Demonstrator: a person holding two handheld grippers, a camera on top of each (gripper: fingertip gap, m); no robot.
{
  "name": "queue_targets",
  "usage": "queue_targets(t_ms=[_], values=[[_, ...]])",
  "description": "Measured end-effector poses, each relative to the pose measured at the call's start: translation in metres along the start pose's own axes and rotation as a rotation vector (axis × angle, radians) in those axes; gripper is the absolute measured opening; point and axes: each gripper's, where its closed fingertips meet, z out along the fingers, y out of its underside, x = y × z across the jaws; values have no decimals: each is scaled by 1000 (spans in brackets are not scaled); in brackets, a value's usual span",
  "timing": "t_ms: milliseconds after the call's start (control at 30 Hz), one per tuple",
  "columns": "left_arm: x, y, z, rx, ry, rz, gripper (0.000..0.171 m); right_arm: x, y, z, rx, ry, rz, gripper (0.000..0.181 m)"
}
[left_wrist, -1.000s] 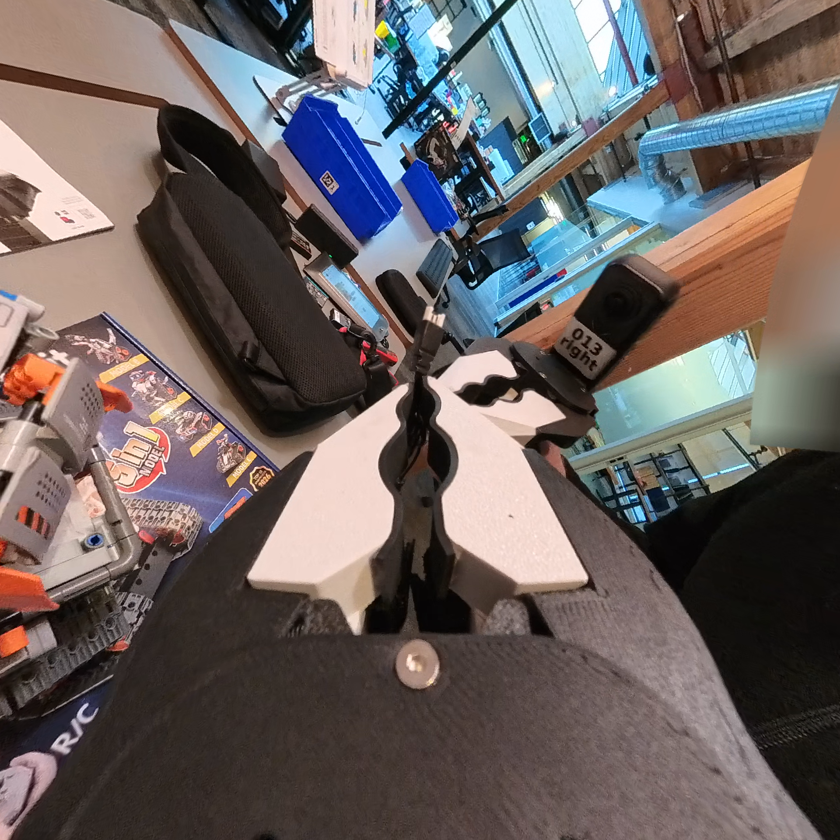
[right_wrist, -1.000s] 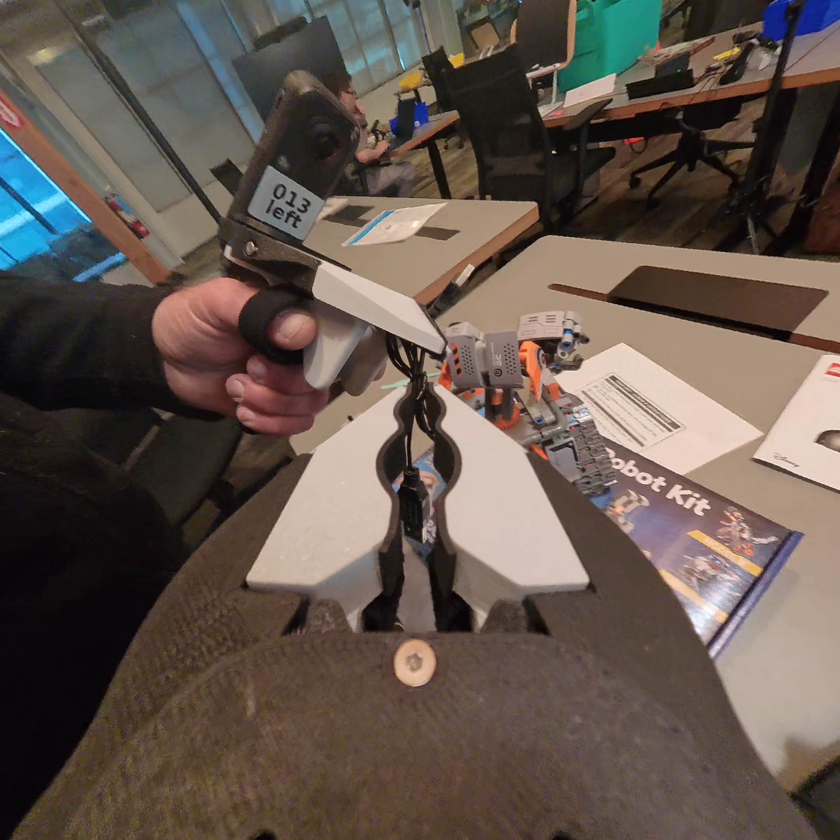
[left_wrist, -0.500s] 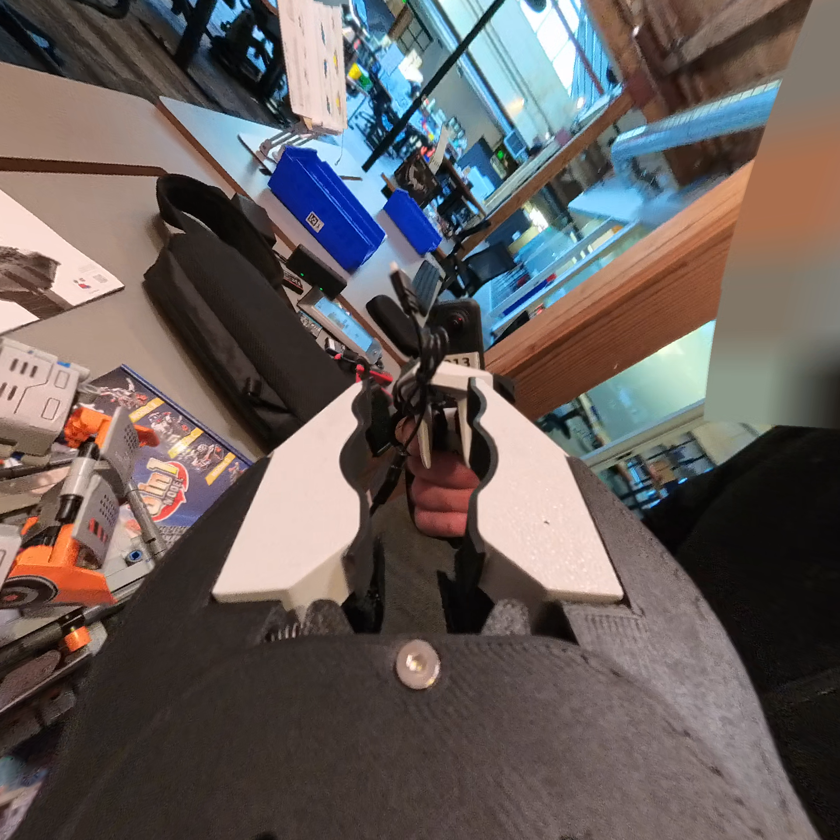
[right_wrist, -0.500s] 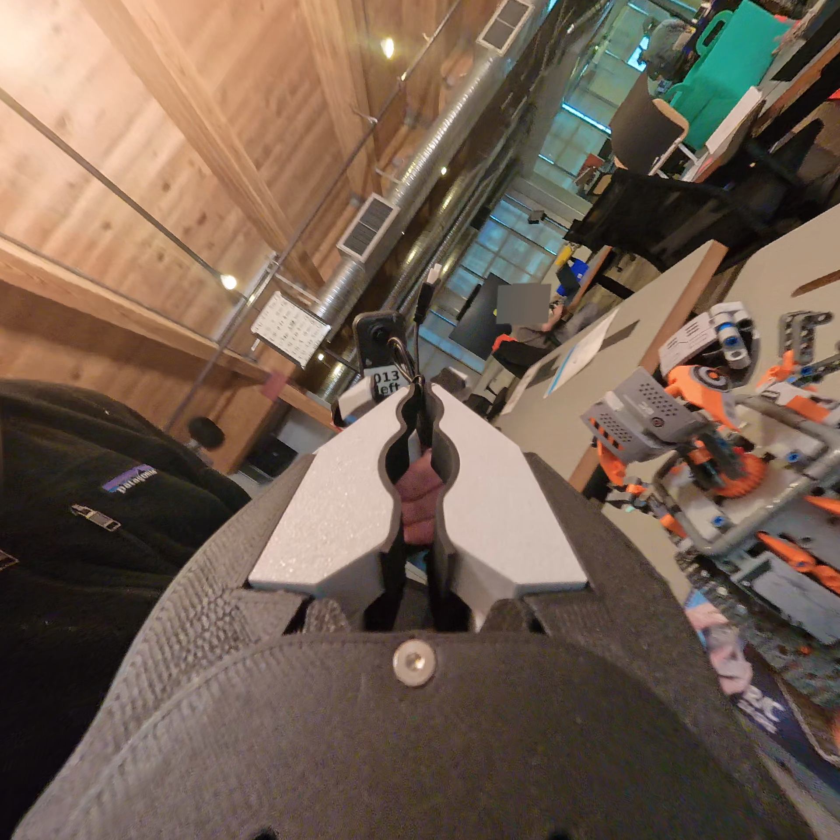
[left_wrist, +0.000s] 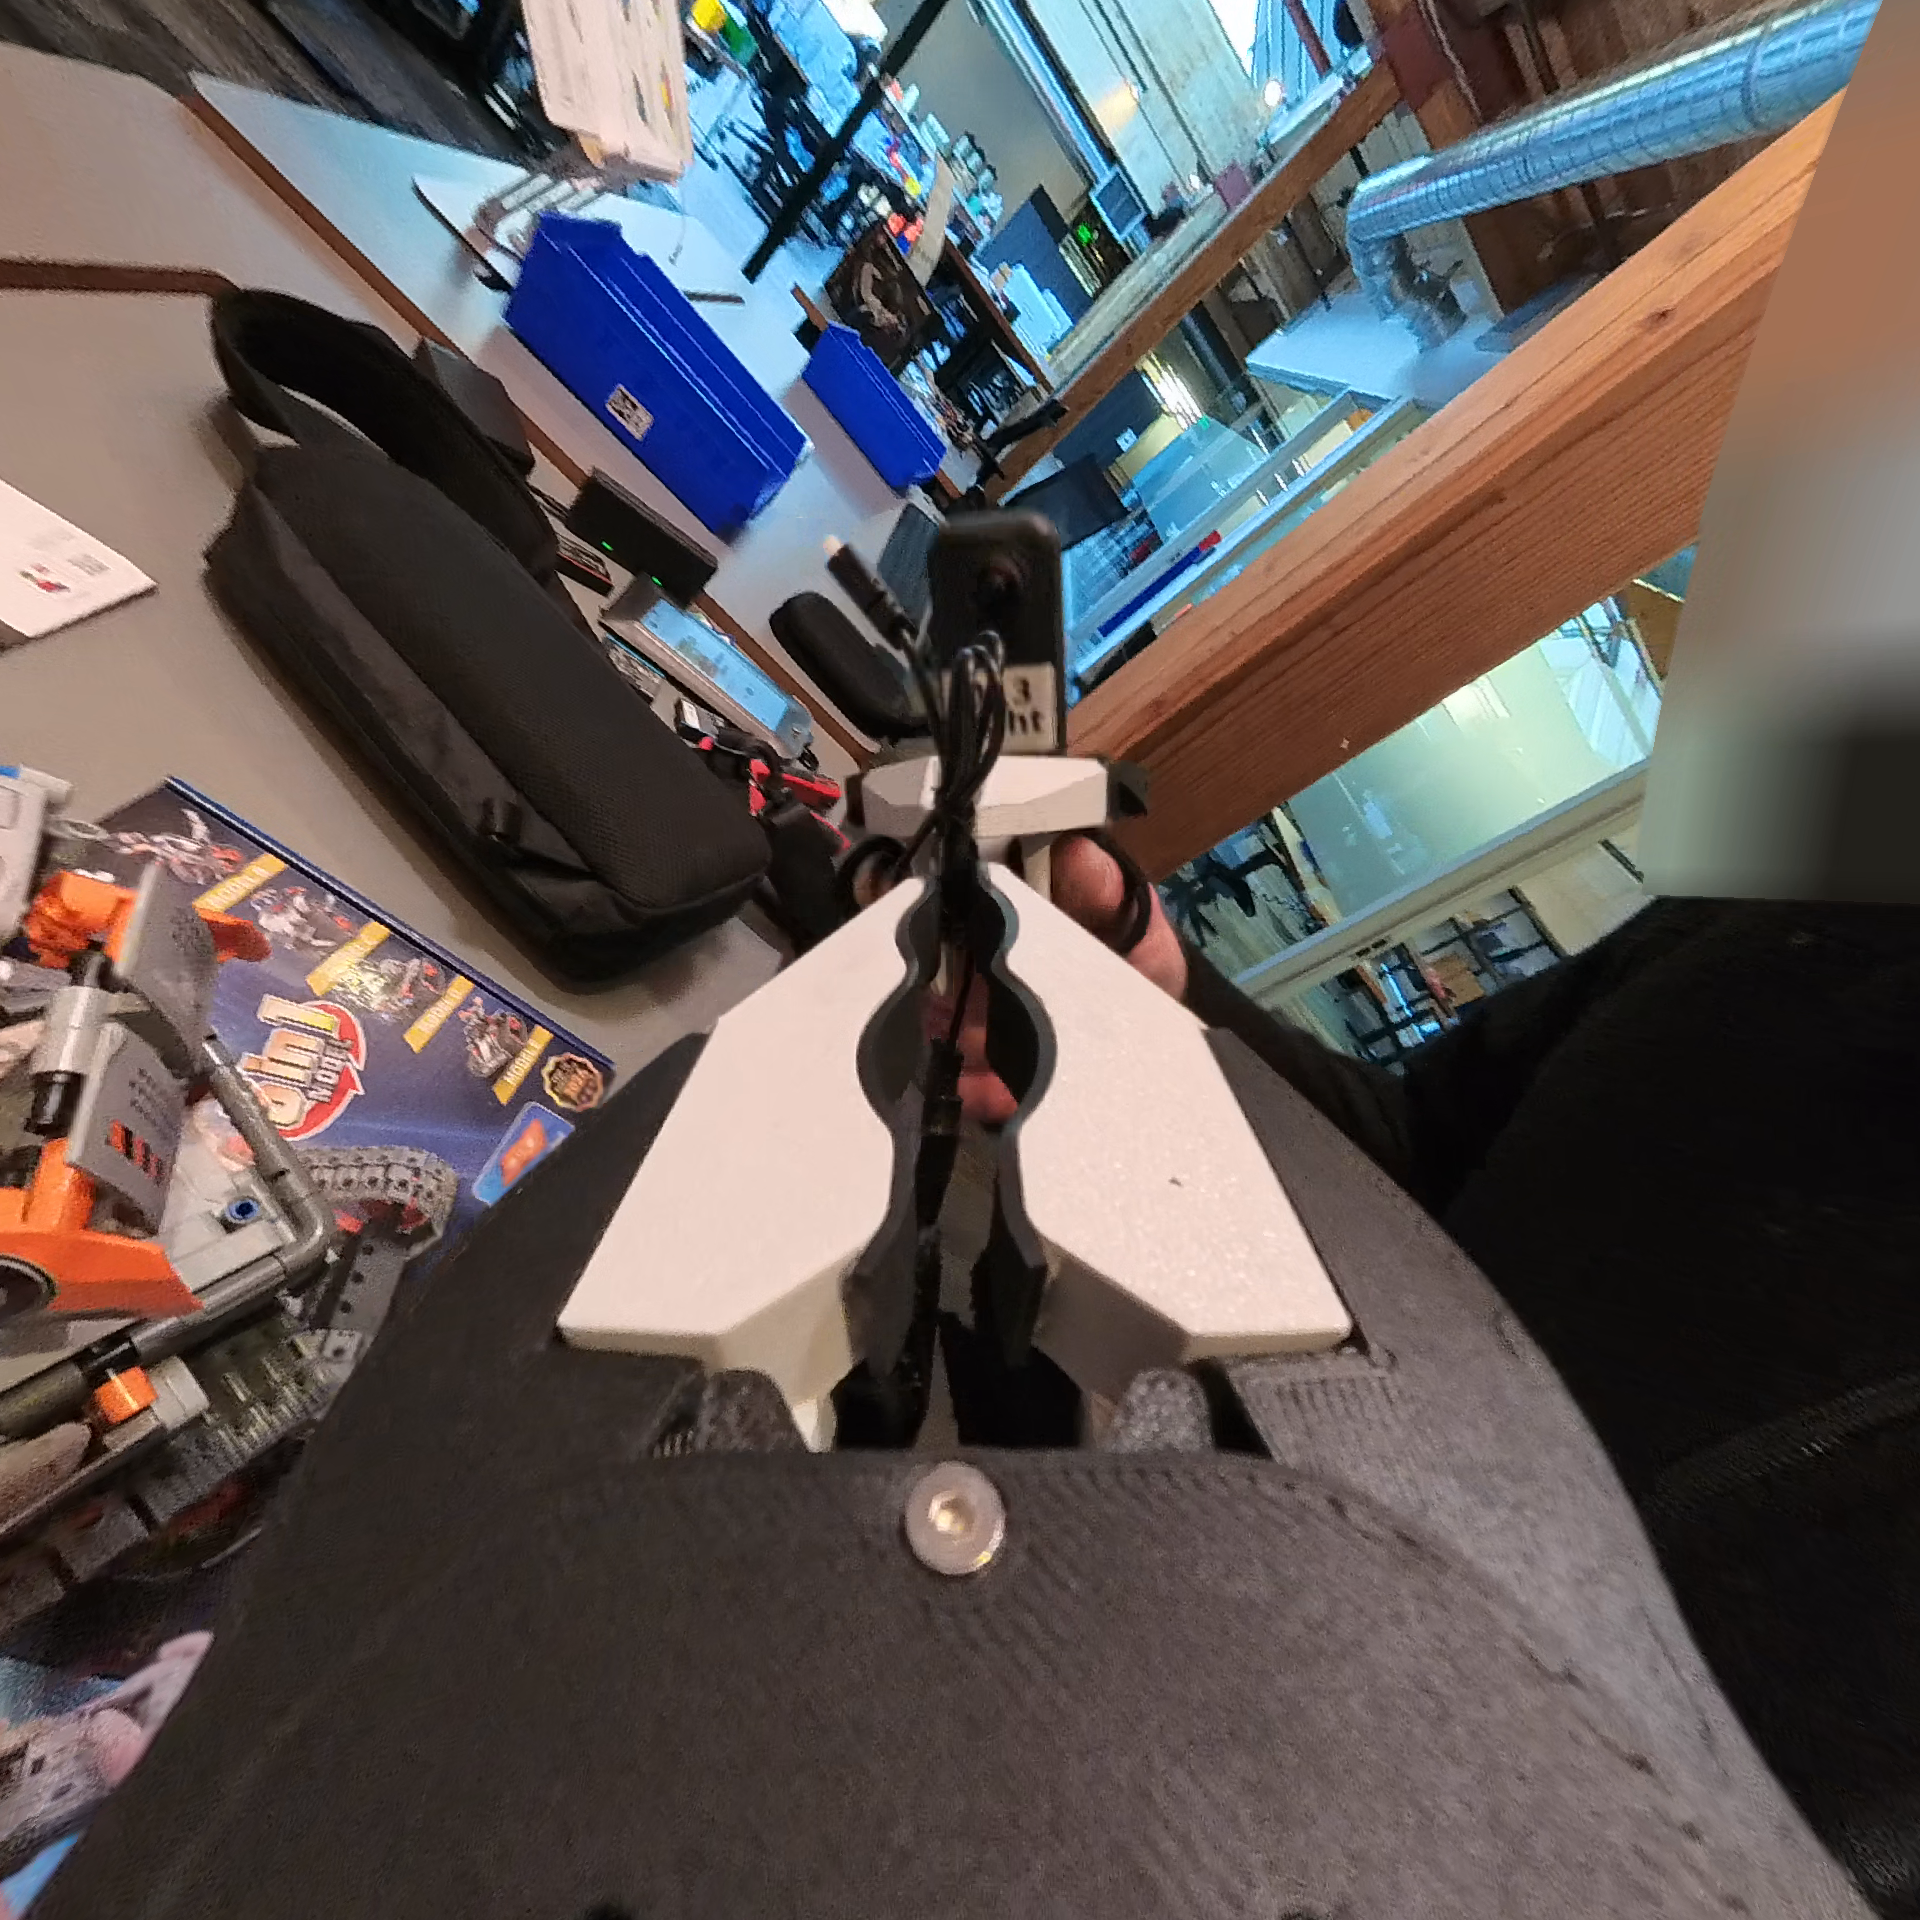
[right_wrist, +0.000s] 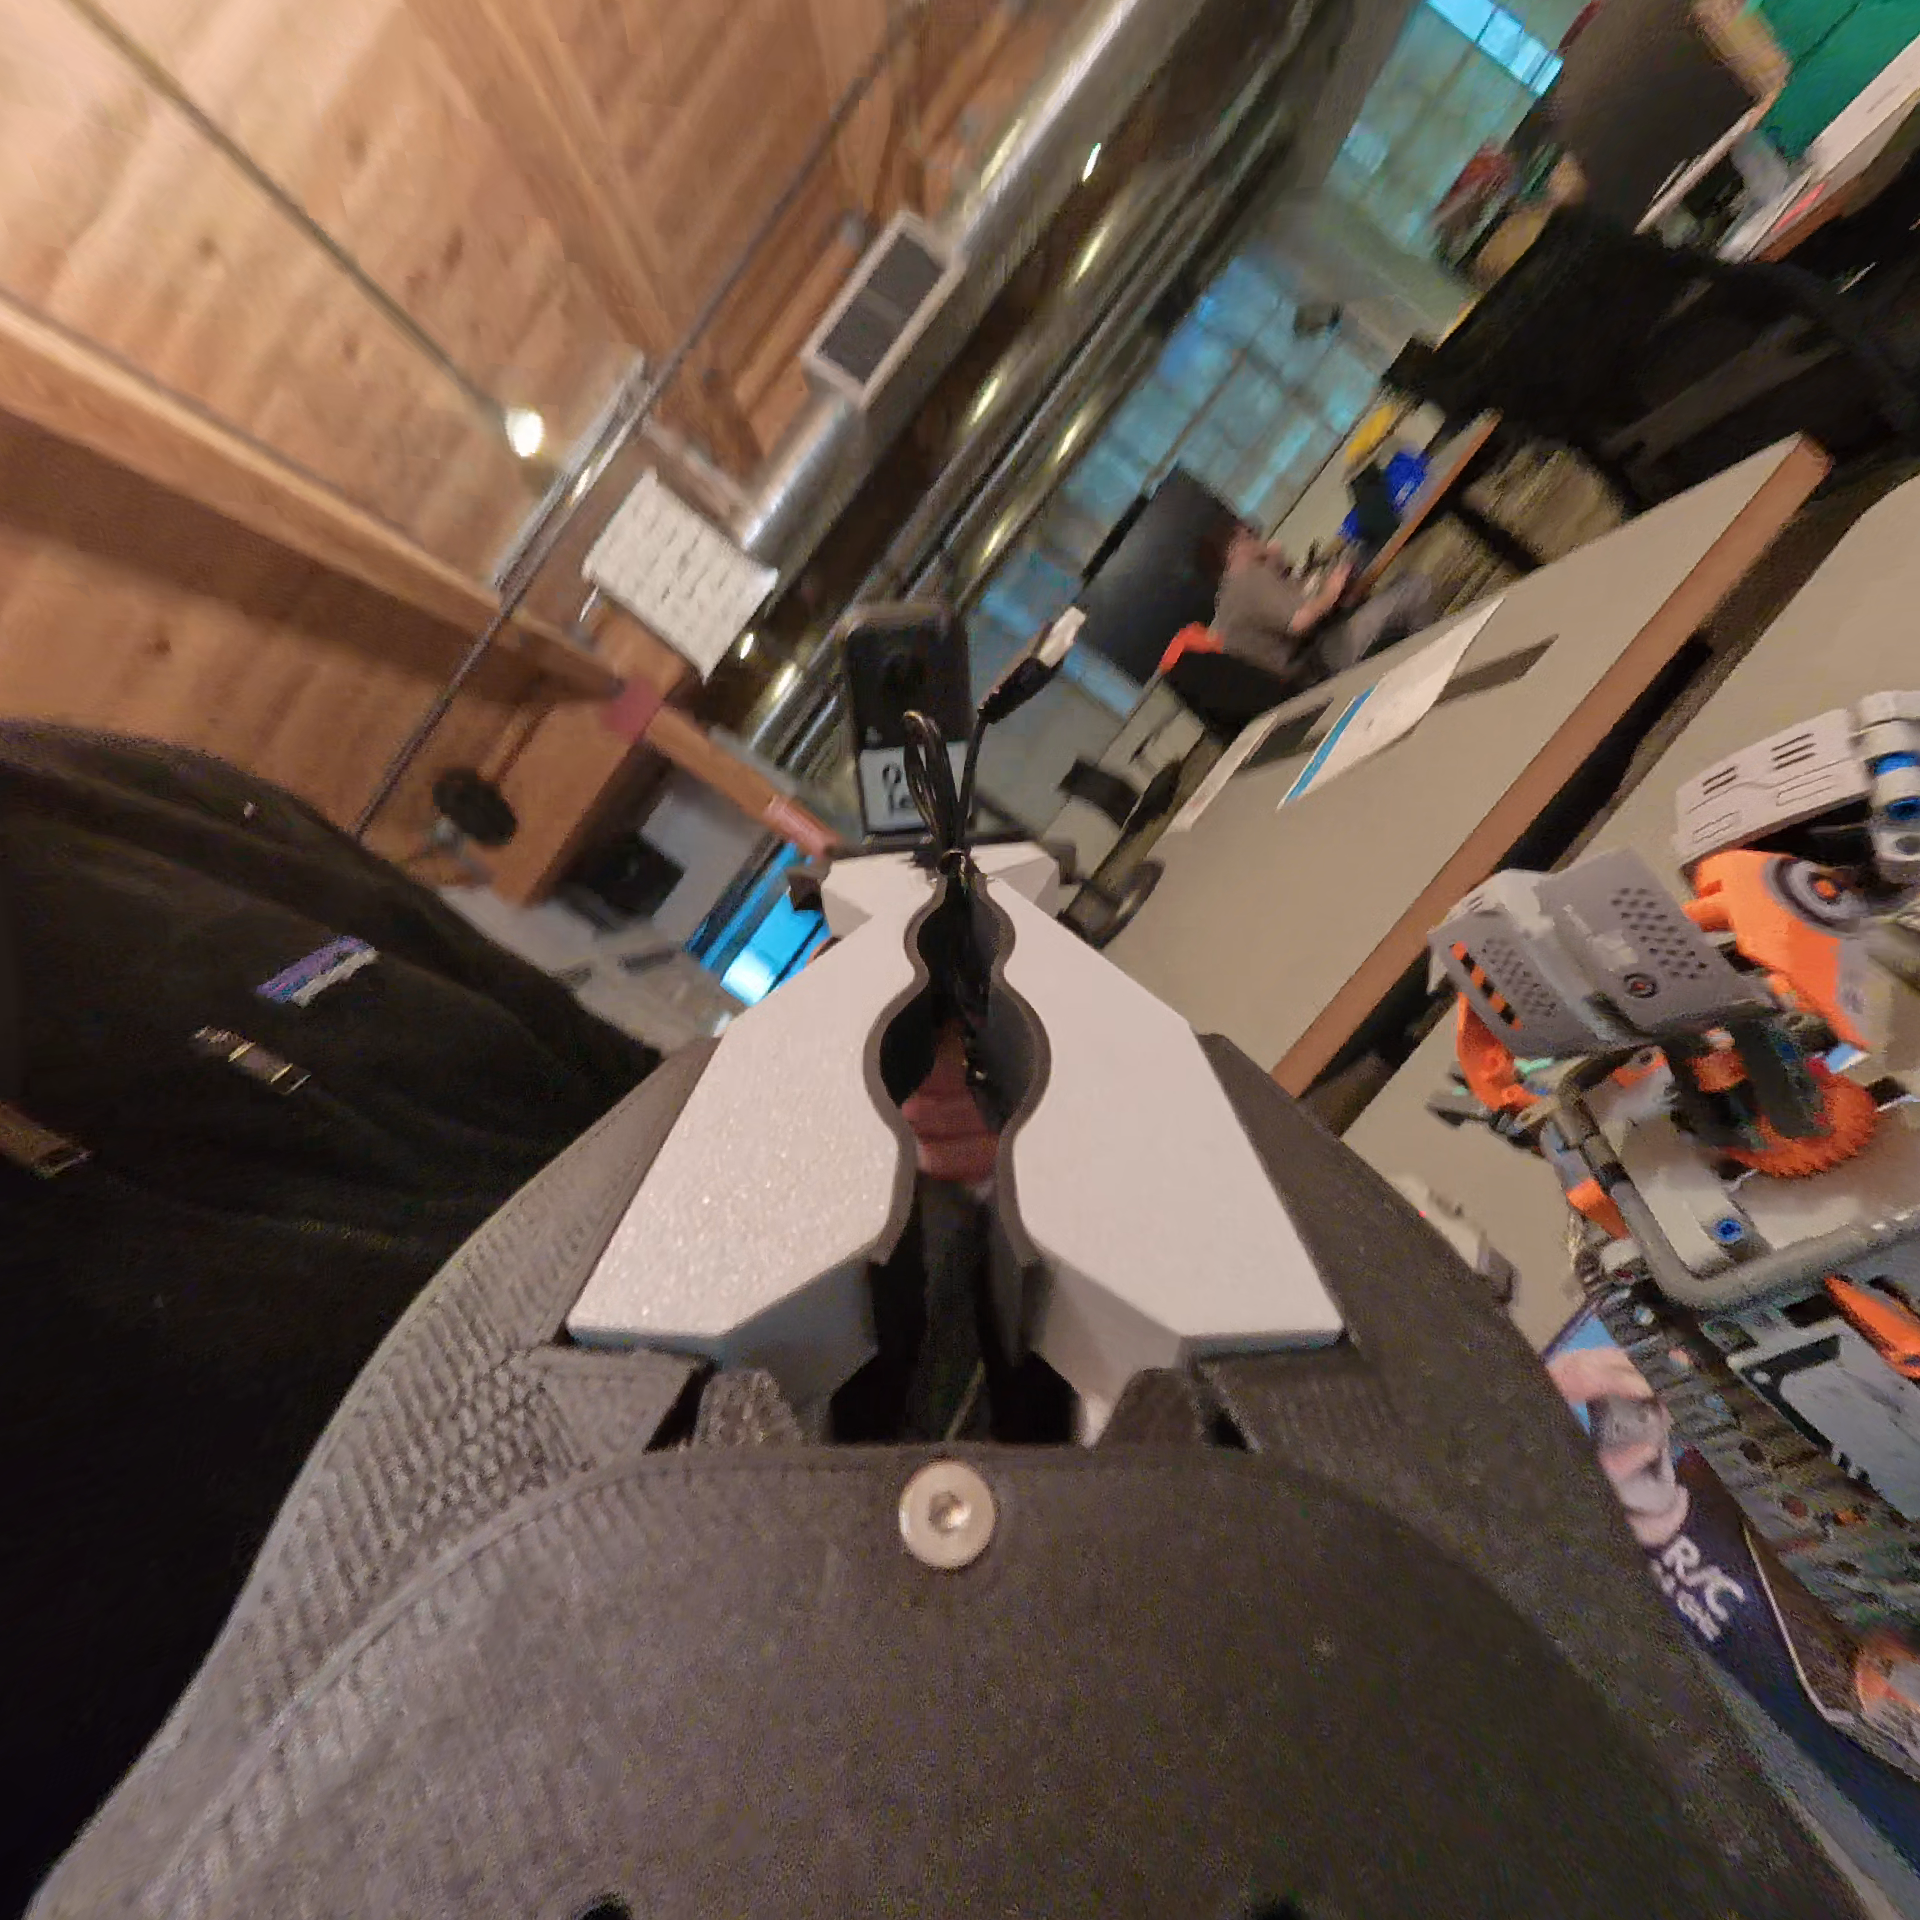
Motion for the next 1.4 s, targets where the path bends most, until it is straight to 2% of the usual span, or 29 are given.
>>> queue_targets(t_ms=[167, 267, 400, 433, 500, 600, 700, 767, 833, 900, 967, 1100, 1200, 1300, 1400], values=[[11, 14, -7, -128, 71, -3, 1, -6, 15, -4, -217, -6, -141, 0], [18, 18, -10, -144, 160, -122, 1, -3, 21, -5, -320, 51, -292, 0], [27, 8, -14, -2, 357, -434, 1, 0, 19, 1, -411, 253, -760, 0], [26, 7, -15, 44, 381, -486, 2, 1, 18, 2, -421, 277, -781, 0], [15, 4, -18, 135, 315, -464, 6, 1, 15, 2, -394, 250, -664, 0], [0, -1, -29, 171, 93, -197, 24, 4, 7, -3, -281, 187, -404, 0], [-11, 4, -34, 10, -237, 371, 42, 15, 3, -10, -197, 182, -212, 0], [-13, -6, -35, -63, -441, 760, 54, 22, 4, -11, -164, 179, -92, 0], [-15, -9, -29, -156, -582, 1104, 65, 27, 9, -9, -159, 162, 17, 0], [-13, -3, -19, -231, -603, 1305, 69, 30, 16, -6, -164, 144, 94, 0], [-9, 4, -14, -272, -552, 1423, 65, 29, 19, -4, -166, 115, 134, 0], [3, -1, -32, -318, -413, 1498, 54, 25, 19, -10, -195, 94, 147, 0], [-1, -8, -41, -440, -375, 1643, 52, 25, 24, -12, -245, 100, 141, 0], [-4, -1, -29, -523, -309, 1780, 56, 22, 30, -7, -284, 97, 129, 0], [-13, 4, -17, -559, -314, 1878, 52, 17, 33, -1, -306, 82, 126, 0]])
